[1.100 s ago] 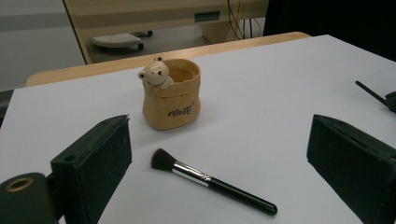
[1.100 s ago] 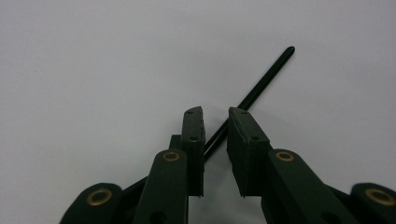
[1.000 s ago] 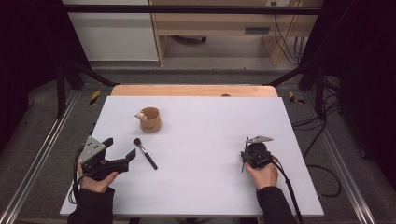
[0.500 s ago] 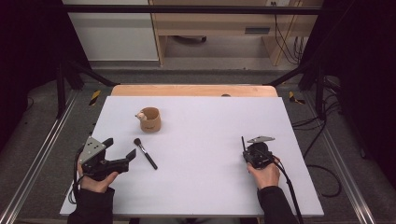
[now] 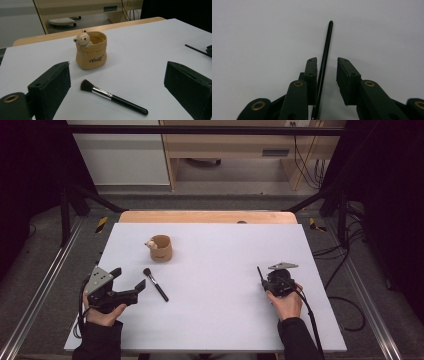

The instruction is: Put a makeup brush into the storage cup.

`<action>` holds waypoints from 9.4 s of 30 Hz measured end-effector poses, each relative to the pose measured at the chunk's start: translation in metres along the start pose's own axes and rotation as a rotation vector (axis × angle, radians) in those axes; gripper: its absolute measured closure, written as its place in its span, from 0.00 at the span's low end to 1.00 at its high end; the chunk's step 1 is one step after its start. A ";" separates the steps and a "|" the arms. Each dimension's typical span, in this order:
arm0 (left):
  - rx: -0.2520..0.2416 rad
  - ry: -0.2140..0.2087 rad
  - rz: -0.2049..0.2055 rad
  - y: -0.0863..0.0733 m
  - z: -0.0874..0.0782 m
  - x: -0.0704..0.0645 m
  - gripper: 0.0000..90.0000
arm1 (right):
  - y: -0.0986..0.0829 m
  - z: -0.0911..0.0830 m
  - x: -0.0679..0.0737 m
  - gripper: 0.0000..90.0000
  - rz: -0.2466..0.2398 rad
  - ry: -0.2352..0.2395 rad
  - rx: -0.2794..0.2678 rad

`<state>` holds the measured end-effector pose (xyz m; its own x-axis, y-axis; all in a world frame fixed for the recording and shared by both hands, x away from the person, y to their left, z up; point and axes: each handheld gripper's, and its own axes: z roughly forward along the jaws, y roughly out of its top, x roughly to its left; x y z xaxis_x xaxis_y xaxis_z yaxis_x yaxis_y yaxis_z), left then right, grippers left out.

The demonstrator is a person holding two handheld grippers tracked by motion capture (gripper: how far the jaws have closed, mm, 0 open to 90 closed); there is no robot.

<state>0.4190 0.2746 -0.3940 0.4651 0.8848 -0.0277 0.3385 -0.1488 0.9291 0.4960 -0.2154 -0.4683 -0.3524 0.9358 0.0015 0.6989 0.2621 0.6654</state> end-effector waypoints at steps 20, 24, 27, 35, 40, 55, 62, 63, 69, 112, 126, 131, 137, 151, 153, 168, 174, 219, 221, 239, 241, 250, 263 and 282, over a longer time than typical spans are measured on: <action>0.001 -0.002 0.002 0.000 0.000 0.000 0.07 | 0.005 0.009 0.001 0.95 -0.069 0.077 0.011; 0.000 -0.005 0.000 0.000 0.000 0.000 0.07 | 0.006 0.008 0.002 0.82 -0.065 0.065 0.009; 0.002 -0.009 -0.005 0.000 0.001 0.000 0.07 | 0.010 0.001 0.001 0.77 -0.079 0.059 -0.006; 0.004 -0.011 0.003 0.001 0.001 0.000 0.07 | 0.023 -0.010 -0.003 0.68 -0.117 0.058 0.135; 0.005 -0.013 0.003 0.001 0.000 -0.001 0.07 | 0.031 -0.008 -0.001 0.67 -0.140 0.069 0.239; 0.009 -0.014 0.008 0.001 0.001 -0.001 0.07 | 0.033 0.004 0.000 0.80 -0.167 0.094 0.370; 0.014 -0.017 0.013 0.001 0.001 -0.002 0.07 | 0.034 0.005 0.000 0.86 -0.157 0.097 0.391; 0.015 -0.016 0.013 0.001 0.001 -0.002 0.07 | 0.035 0.006 0.000 0.87 -0.160 0.102 0.393; 0.014 -0.017 0.012 0.001 0.001 -0.002 0.07 | 0.037 0.007 0.003 0.95 -0.184 0.103 0.413; 0.046 -0.099 0.181 0.018 0.009 -0.039 0.07 | 0.081 -0.072 0.060 0.95 -0.395 0.427 0.178; 0.132 -0.125 0.336 0.025 0.024 -0.061 0.08 | 0.088 -0.080 0.077 0.95 -0.460 0.500 0.173; 0.162 -0.135 0.403 0.030 0.030 -0.073 0.08 | 0.089 -0.082 0.082 0.95 -0.481 0.519 0.172; 0.197 -0.143 0.475 0.036 0.038 -0.090 0.08 | 0.089 -0.082 0.087 0.95 -0.496 0.528 0.177; 0.237 -0.171 0.631 0.042 0.049 -0.118 0.09 | 0.093 -0.079 0.098 0.95 -0.536 0.570 0.207; 0.240 -0.176 0.644 0.042 0.049 -0.121 0.10 | 0.093 -0.078 0.100 0.95 -0.538 0.577 0.216; 0.244 -0.177 0.780 0.039 0.055 -0.140 0.15 | 0.095 -0.071 0.113 0.95 -0.562 0.611 0.268; 0.241 -0.173 0.842 0.037 0.060 -0.145 0.17 | 0.095 -0.069 0.118 0.95 -0.573 0.620 0.285; 0.239 -0.181 1.245 0.016 0.068 -0.176 0.81 | 0.091 -0.062 0.139 0.95 -0.637 0.652 0.370; 0.245 -0.187 1.250 0.016 0.068 -0.176 0.83 | 0.091 -0.062 0.139 0.95 -0.641 0.656 0.371; 0.294 -0.249 1.293 0.010 0.069 -0.179 0.94 | 0.092 -0.067 0.135 0.92 -0.622 0.674 0.340; 0.295 -0.249 1.290 0.010 0.069 -0.178 0.94 | 0.092 -0.069 0.134 0.90 -0.614 0.675 0.325; 0.313 -0.233 1.208 0.008 0.069 -0.168 0.94 | 0.099 -0.086 0.107 0.70 -0.533 0.608 0.102; 0.366 -0.201 1.028 0.006 0.072 -0.149 0.94 | 0.089 -0.104 0.064 0.34 -0.341 0.477 -0.196; 0.345 -0.166 0.700 0.000 0.072 -0.131 0.94 | 0.058 -0.096 0.044 0.20 -0.208 0.430 -0.299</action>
<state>0.4168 0.1265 -0.4163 0.7698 0.4618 0.4406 0.1440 -0.7981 0.5851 0.4613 -0.1815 -0.3580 -0.7292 0.6753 0.1102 0.4033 0.2941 0.8665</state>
